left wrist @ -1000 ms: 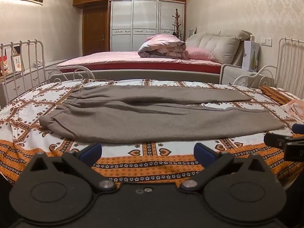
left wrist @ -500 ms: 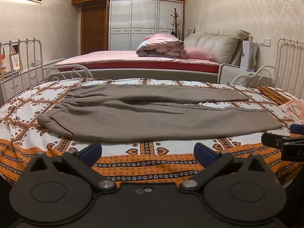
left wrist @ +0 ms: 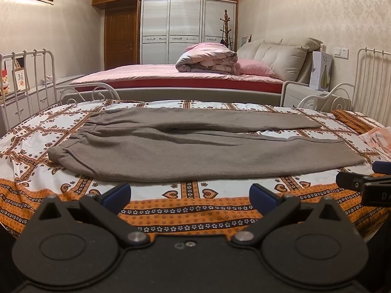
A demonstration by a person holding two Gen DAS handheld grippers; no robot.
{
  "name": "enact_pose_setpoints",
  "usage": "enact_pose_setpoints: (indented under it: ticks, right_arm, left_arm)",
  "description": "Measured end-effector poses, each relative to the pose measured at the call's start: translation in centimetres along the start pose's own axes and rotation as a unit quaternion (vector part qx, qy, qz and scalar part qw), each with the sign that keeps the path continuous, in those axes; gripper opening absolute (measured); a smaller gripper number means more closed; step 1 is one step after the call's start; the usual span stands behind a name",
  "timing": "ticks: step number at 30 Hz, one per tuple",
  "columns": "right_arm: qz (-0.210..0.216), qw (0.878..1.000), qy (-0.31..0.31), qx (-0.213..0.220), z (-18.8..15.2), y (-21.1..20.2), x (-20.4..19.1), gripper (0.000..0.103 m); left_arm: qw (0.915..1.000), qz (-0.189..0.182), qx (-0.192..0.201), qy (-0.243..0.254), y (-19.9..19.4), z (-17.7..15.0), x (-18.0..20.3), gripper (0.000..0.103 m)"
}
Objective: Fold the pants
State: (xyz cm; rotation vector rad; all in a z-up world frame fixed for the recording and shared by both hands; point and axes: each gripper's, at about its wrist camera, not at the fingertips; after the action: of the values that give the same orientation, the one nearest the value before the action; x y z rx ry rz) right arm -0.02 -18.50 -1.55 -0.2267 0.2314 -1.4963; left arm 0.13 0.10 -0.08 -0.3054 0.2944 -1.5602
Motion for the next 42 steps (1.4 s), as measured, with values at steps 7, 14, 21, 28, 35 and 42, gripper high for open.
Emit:
enact_pose_setpoints:
  ticks: [7, 14, 21, 28, 35, 42]
  right_arm:
    - [0.001, 1.000, 0.002, -0.005, -0.10, 0.27, -0.03, 0.103]
    - [0.001, 1.000, 0.001, -0.005, -0.14, 0.33, 0.01, 0.103]
    - [0.001, 1.000, 0.002, -0.005, -0.27, 0.48, 0.03, 0.103]
    - [-0.001, 1.000, 0.003, -0.005, -0.37, 0.47, 0.06, 0.103]
    - [-0.002, 1.000, 0.005, -0.004, -0.35, 0.35, 0.18, 0.103]
    - [-0.002, 1.000, 0.005, -0.004, -0.35, 0.35, 0.23, 0.103]
  left_arm:
    - [1.0000, 0.000, -0.001, 0.001, 0.06, -0.05, 0.08, 0.097]
    - [1.0000, 0.001, -0.002, 0.002, 0.08, -0.03, 0.07, 0.097]
    - [1.0000, 0.000, -0.003, 0.002, 0.12, -0.06, 0.09, 0.097]
    - [1.0000, 0.000, -0.003, 0.003, 0.20, -0.04, -0.02, 0.097]
    - [1.0000, 0.000, -0.003, 0.003, 0.19, -0.09, 0.01, 0.097]
    - [1.0000, 0.000, -0.003, 0.003, 0.19, -0.08, 0.02, 0.097]
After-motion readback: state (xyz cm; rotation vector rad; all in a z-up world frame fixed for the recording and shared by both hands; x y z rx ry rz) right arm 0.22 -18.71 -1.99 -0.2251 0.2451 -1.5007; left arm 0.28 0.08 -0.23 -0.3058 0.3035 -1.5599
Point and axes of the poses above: each gripper's, at about its wrist camera, not at the fingertips, and y roughly the way its jaws point, x to its right, z to its top, and after that the axes turned 6 degrees about x, right-handed
